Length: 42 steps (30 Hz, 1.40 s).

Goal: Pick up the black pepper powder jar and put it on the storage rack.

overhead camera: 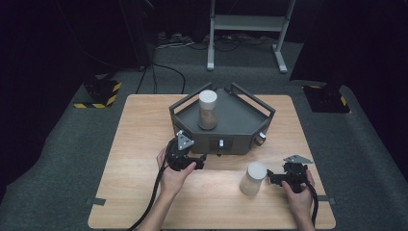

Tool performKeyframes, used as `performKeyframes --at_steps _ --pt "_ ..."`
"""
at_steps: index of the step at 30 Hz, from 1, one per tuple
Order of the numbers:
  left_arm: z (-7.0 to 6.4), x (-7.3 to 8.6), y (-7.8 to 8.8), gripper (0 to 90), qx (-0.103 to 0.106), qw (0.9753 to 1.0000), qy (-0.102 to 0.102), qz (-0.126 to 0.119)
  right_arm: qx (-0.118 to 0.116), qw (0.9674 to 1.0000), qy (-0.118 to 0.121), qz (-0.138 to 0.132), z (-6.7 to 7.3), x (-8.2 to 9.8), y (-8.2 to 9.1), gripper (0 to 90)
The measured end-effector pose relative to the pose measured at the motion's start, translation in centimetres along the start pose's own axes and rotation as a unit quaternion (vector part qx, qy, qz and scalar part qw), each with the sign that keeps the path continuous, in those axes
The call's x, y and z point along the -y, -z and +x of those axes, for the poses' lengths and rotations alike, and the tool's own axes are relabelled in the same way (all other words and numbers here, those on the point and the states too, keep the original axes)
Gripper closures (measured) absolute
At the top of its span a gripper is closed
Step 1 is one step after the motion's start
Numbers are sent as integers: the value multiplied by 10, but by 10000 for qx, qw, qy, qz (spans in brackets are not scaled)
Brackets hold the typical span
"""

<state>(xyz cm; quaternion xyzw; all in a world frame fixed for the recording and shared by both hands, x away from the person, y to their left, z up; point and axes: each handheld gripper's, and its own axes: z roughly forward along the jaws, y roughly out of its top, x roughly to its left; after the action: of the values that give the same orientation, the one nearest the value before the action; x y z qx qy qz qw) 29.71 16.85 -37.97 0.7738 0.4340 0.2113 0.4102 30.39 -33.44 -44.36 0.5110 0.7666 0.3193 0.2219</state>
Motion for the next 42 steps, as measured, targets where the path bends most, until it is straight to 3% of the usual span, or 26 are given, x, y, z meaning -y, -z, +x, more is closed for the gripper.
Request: performKeyframes --at_steps 24,42 --pt "-3 20 -25 107 55 9992 146 356 0 10000 3 -1 0 0 0 0" --pt "-8 24 -48 103 -94 9973 126 724 -1 10000 2 -1 0 0 0 0"
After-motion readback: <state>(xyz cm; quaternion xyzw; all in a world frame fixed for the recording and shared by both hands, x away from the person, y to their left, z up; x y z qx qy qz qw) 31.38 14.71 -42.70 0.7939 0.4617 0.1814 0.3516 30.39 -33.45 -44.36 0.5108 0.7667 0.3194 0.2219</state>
